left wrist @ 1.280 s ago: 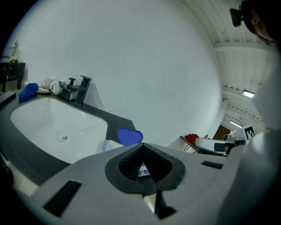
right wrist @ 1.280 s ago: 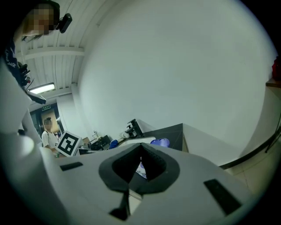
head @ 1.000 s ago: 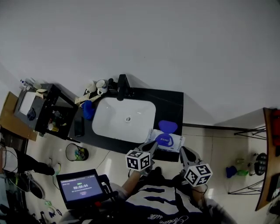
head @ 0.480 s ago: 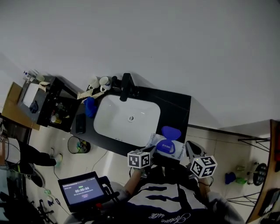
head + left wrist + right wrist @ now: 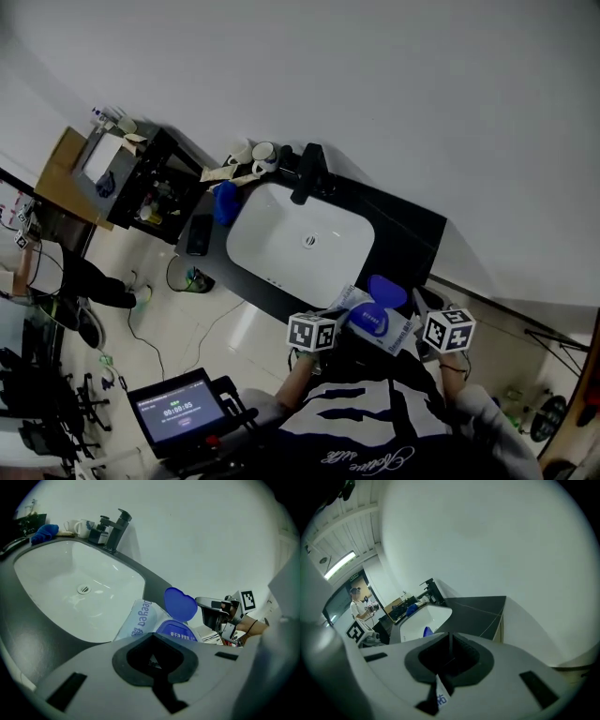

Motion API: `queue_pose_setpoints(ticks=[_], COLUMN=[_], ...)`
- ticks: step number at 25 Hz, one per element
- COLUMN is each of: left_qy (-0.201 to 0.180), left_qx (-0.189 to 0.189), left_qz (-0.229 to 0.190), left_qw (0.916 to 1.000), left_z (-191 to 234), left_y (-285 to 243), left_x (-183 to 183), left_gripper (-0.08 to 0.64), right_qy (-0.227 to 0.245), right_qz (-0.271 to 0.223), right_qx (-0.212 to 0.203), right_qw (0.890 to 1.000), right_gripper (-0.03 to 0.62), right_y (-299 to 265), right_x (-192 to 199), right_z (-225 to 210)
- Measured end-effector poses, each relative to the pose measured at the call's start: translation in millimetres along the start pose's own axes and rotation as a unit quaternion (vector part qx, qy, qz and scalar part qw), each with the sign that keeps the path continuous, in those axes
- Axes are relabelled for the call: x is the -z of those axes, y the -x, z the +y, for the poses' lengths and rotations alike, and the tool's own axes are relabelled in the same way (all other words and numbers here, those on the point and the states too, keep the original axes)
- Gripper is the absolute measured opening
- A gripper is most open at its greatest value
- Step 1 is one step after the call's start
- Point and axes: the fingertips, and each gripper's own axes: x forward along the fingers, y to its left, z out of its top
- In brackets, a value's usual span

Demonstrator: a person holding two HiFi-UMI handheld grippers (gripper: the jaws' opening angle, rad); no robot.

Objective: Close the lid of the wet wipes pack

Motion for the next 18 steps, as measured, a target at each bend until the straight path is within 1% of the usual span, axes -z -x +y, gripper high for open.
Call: queue_pose_setpoints(ticks=[2, 4, 9, 12, 14, 18], left_qy=[0.001, -0.005, -0.009, -0.007, -0.005, -0.001], left_qx=[-0.007, -0.011, -0.015, -0.014, -0.010, 0.000], left_qz=[-0.001, -0.001, -0.002, -0.001, -0.003, -0.011], left_qw=[1.0000, 0.9999, 0.9998, 0.9999, 0.9999, 0.9999], left_z=[5, 7, 8, 6, 4, 4], left_y=[1, 1, 0, 2, 2, 3], left_x=[-3, -7, -5, -3, -3, 1], left_gripper=[0.000, 0.001, 0.000, 0.001, 0.002, 0.000], right_qy=[0.011, 0.022, 0.030, 0.048, 0.074, 0.144], right_qz=[0.027, 0.043, 0.032, 0.046, 0.066, 0.115], right_qx=[-0.004, -0.012, -0.045, -0.080, -0.097, -0.097], right_qw=[1.000, 0.999, 0.998, 0.995, 0.990, 0.978], right_gripper=[0.009, 0.009, 0.009, 0.009, 0.009, 0.009], right_y=[-20, -34, -31, -22, -19, -22], right_x=[7, 11, 3, 15, 31, 66], right_z=[-2, 0, 27, 59, 78, 97])
